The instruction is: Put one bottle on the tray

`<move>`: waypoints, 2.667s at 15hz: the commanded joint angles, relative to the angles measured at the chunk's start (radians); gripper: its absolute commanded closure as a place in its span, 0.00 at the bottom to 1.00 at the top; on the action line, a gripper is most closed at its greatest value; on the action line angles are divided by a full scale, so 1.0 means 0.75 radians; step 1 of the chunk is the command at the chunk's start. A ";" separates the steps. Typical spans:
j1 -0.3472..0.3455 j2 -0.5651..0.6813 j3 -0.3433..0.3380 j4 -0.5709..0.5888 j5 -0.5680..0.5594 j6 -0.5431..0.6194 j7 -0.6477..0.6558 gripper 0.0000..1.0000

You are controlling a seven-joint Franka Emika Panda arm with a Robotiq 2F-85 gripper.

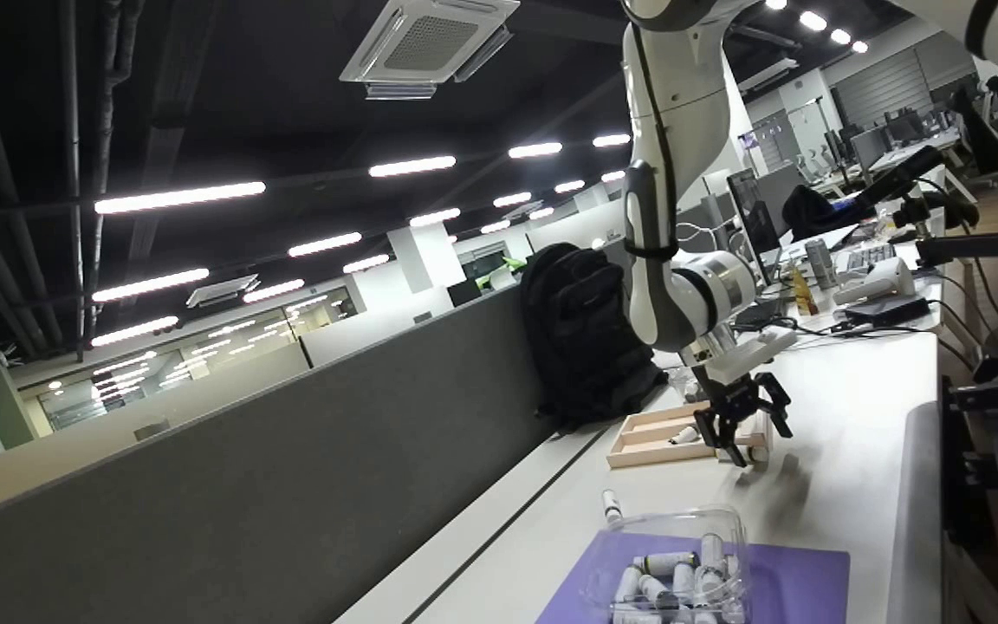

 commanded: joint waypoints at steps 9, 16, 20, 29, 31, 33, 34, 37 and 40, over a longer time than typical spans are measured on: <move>-0.011 0.017 0.017 0.056 -0.010 0.011 0.019 0.54; -0.006 0.003 0.023 0.039 -0.016 0.034 0.011 0.96; 0.009 -0.058 0.025 -0.008 -0.026 0.078 -0.002 0.93; -0.041 -0.223 -0.007 0.031 0.085 0.089 0.086 0.93; -0.077 -0.208 -0.001 0.071 0.141 0.044 0.085 0.93; -0.107 -0.179 0.009 0.115 0.196 0.003 0.078 0.93; -0.119 -0.167 0.013 0.134 0.220 -0.018 0.076 0.93; -0.145 -0.121 0.025 0.204 0.278 -0.097 0.071 0.93; -0.146 -0.081 0.025 0.267 0.294 -0.163 0.077 0.42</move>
